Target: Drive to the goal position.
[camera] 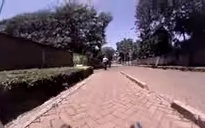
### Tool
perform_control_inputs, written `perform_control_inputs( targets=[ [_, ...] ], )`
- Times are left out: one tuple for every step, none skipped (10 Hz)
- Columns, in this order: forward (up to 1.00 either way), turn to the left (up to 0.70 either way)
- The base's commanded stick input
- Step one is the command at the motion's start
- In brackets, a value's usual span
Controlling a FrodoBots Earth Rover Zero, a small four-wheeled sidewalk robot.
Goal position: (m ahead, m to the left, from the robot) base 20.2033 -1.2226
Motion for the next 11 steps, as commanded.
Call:
perform_control_inputs(
  targets=[
    [0.85,0.00],
    [0.85,0.00],
    [0.85,0.00],
    [0.85,0.00],
    [0.85,0.00],
    [0.85,0.00],
    [0.85,0.00],
    [0.85,0.00],
    [0.85,0.00],
    [0.85,0.00],
    [0.85,0.00]
  ],
)
